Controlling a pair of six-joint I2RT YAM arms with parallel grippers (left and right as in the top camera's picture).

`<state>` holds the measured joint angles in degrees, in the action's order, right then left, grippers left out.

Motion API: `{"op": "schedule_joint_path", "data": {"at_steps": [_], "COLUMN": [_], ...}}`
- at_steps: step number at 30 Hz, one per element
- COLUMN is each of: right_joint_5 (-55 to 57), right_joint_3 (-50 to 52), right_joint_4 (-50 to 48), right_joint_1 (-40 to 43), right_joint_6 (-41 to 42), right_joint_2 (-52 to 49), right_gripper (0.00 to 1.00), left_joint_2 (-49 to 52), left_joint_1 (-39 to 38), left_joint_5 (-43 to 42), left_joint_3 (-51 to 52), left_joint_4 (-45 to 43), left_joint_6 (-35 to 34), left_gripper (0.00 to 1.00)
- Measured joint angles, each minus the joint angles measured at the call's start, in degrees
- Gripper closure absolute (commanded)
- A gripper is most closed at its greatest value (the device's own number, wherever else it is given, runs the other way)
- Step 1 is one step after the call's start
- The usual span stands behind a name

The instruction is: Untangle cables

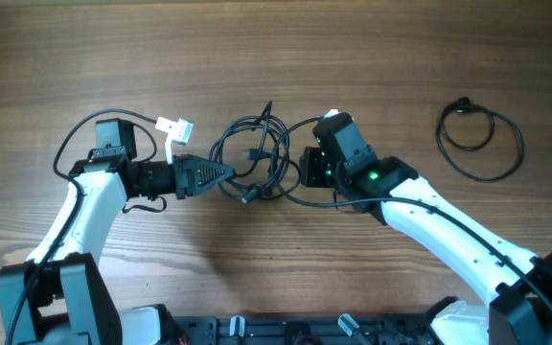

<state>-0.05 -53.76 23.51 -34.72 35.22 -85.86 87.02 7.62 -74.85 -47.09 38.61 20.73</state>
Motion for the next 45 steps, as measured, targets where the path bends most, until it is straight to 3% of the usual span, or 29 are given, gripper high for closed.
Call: {"op": "schedule_joint_path", "data": {"at_steps": [3,9,16,22,25,31,33,35,36,40,45], "right_joint_5": [-6.0,-25.7,-30.6,-37.8,-38.4,-36.5,-35.9,-35.8,-35.8,-35.9,-33.0], "right_joint_3": [0.0,0.0,0.0,0.0,0.0,0.0,0.0,0.0,0.0,0.0,0.0], "right_joint_4": [-0.8,0.3,7.2,7.6,7.5,4.2,3.6,3.6,3.7,4.7,5.4], "right_joint_1": [0.0,0.0,0.0,0.0,0.0,0.0,0.0,0.0,0.0,0.0,0.0], "right_joint_6": [-2.6,-9.6,-10.2,-11.8,-12.7,-17.4,-18.0,-18.6,-18.4,-15.5,-14.5], "right_joint_2": [-0.3,-0.3,-0.3,1.3,5.6,13.0,13.3,13.3,13.3,13.3,12.6], "right_gripper": [0.38,0.37,0.38,0.39,0.45,0.46,0.56,0.72,0.72,0.48,0.48], "left_joint_2": [0.0,0.0,0.0,0.0,0.0,0.0,0.0,0.0,0.0,0.0,0.0], "left_joint_1": [0.0,0.0,0.0,0.0,0.0,0.0,0.0,0.0,0.0,0.0,0.0], "left_joint_5": [0.0,0.0,0.3,5.2,6.1,6.2,6.3,6.5,6.5,6.5,6.7], "left_joint_3": [0.0,0.0,0.0,0.0,0.0,0.0,0.0,0.0,0.0,0.0,0.0], "left_joint_4": [0.0,-0.2,-1.5,-4.8,-4.8,-4.8,-4.8,-4.8,-4.8,-4.8,-4.8], "left_joint_6": [0.0,0.0,-0.6,-7.7,-8.8,-9.5,-9.5,-9.5,-9.5,-9.5,-9.5], "left_gripper": [0.96,0.96,0.96,0.96,0.96,0.96,0.96,0.96,0.96,0.96,0.96]}}
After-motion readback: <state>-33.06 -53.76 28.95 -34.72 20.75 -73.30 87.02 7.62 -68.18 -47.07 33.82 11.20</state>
